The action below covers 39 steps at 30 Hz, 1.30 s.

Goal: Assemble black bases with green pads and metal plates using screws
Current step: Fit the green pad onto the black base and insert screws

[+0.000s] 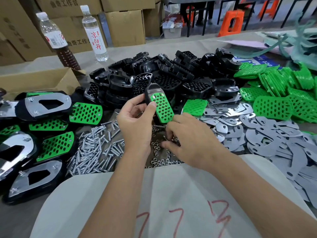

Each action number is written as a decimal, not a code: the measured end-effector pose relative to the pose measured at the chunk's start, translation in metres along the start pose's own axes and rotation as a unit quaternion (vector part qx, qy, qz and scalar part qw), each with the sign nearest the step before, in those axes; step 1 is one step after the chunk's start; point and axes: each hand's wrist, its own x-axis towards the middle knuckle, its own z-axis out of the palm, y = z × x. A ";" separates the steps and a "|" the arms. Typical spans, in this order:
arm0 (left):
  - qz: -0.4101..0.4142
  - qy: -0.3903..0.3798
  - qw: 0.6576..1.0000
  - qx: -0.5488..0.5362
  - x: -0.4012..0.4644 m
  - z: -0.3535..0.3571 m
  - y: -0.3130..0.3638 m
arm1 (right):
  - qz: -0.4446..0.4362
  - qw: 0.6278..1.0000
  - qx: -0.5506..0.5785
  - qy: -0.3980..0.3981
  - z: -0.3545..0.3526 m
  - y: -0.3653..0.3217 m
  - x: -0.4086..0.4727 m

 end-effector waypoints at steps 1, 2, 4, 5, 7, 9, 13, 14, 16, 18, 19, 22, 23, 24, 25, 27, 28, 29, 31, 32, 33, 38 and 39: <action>-0.001 0.002 1.000 0.004 0.000 0.000 -0.001 | -0.005 1.000 0.013 -0.007 -0.002 -0.001 0.001; -0.001 0.005 1.000 0.008 0.001 0.000 -0.001 | -0.012 1.000 0.026 -0.010 -0.003 -0.001 0.001; -0.002 0.014 1.000 0.016 0.003 0.000 -0.003 | -0.032 0.998 0.044 0.009 -0.004 -0.002 0.001; -0.001 0.019 1.000 0.020 0.003 0.000 -0.004 | -0.034 0.997 0.063 0.032 -0.003 -0.002 0.001; -0.001 0.025 0.999 0.025 0.005 0.000 -0.005 | -0.011 0.984 0.150 0.093 -0.001 -0.003 0.001; -0.002 0.026 0.999 0.021 0.005 0.000 -0.006 | 0.018 0.957 0.237 0.168 0.001 -0.001 0.002; 0.008 0.032 0.999 0.024 0.004 0.000 -0.007 | 0.062 0.910 0.287 0.291 0.004 0.009 0.003; 0.011 0.031 0.999 0.026 0.004 0.000 -0.007 | 0.067 0.904 0.295 0.303 0.005 0.011 0.003; 0.014 0.024 0.999 0.028 0.003 0.000 -0.007 | 0.066 0.903 0.296 0.305 0.005 0.014 0.003; 0.018 0.015 0.999 0.030 0.003 0.000 -0.006 | 0.052 0.916 0.274 0.288 0.005 0.013 0.004; 0.022 0.013 0.999 0.033 0.002 0.000 -0.006 | 0.042 0.926 0.254 0.277 0.004 0.012 0.005; 0.031 0.012 0.999 0.034 0.001 -0.001 -0.006 | 0.019 0.945 0.217 0.244 -0.001 0.008 0.004; 0.033 0.010 0.999 0.033 0.001 -0.001 -0.006 | 0.017 0.948 0.210 0.237 -0.002 0.008 0.004; 0.035 0.007 0.999 0.034 0.001 -0.001 -0.006 | 0.016 0.951 0.202 0.234 -0.004 0.008 0.003; 0.038 0.003 0.999 0.039 0.002 -0.001 -0.007 | 0.013 0.954 0.192 0.232 -0.006 0.007 0.002; 0.048 -0.007 0.997 0.053 0.001 -0.001 -0.007 | 0.000 0.963 0.157 0.219 -0.009 0.008 0.002; 0.058 -0.011 0.996 0.061 0.000 -0.001 -0.007 | -0.002 0.969 0.140 0.205 -0.010 0.008 0.003; 0.073 -0.014 0.995 0.073 -0.001 -0.001 -0.008 | -0.001 0.974 0.128 0.187 -0.010 0.007 0.003; 0.102 -0.014 0.990 0.100 -0.003 0.000 -0.007 | 0.019 0.978 0.131 0.163 -0.010 0.007 0.003; 0.108 -0.010 0.989 0.105 -0.004 0.000 -0.007 | 0.045 0.973 0.154 0.165 -0.009 0.007 0.003; 0.109 -0.007 0.989 0.101 -0.004 0.000 -0.007 | 0.072 0.965 0.184 0.171 -0.010 0.007 0.003; 0.122 -0.024 0.985 0.116 -0.006 0.001 -0.006 | 0.057 0.979 0.122 0.150 -0.008 0.002 0.003; 0.118 -0.019 0.986 0.113 -0.006 0.001 -0.006 | 0.065 0.978 0.133 0.150 -0.007 0.001 0.004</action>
